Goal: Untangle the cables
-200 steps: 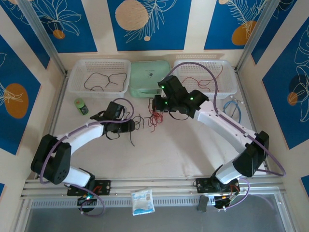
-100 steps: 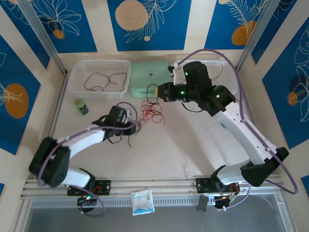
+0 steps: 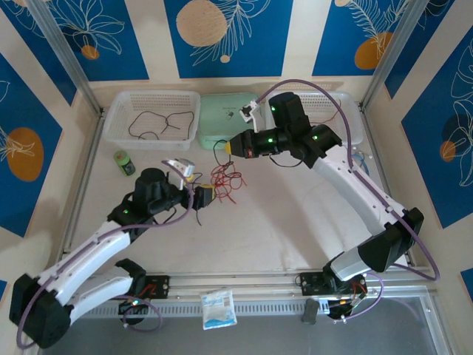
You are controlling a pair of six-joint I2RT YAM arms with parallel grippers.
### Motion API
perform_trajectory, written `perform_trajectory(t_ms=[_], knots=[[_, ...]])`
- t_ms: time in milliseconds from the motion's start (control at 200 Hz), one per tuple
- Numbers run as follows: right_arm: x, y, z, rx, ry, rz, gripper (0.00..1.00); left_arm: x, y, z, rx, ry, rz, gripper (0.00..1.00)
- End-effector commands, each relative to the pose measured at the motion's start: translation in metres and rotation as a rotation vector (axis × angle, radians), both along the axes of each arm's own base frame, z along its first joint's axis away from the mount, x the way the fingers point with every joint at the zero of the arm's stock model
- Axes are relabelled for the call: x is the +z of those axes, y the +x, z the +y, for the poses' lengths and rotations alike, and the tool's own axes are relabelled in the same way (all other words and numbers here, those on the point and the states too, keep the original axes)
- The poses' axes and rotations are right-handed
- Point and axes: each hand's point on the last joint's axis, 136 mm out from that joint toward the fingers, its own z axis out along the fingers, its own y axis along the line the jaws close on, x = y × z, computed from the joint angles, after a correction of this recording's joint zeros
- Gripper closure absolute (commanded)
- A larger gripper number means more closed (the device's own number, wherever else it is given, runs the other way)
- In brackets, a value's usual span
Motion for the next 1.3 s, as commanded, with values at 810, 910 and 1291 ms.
perform_trajectory(t_ms=[810,910,1291], knots=[[0.061,0.030,-0.041,-0.168,0.090,-0.107,1.00,-0.071,0.006,-0.008,0.028,-0.056,0.096,0.82],[0.077,0.037,-0.051,-0.212,0.109,-0.133,1.00,-0.083,0.001,-0.003,0.057,-0.071,0.128,0.82],[0.088,0.032,-0.048,-0.179,0.155,-0.098,1.00,-0.032,0.009,-0.012,0.029,-0.139,0.048,0.32]])
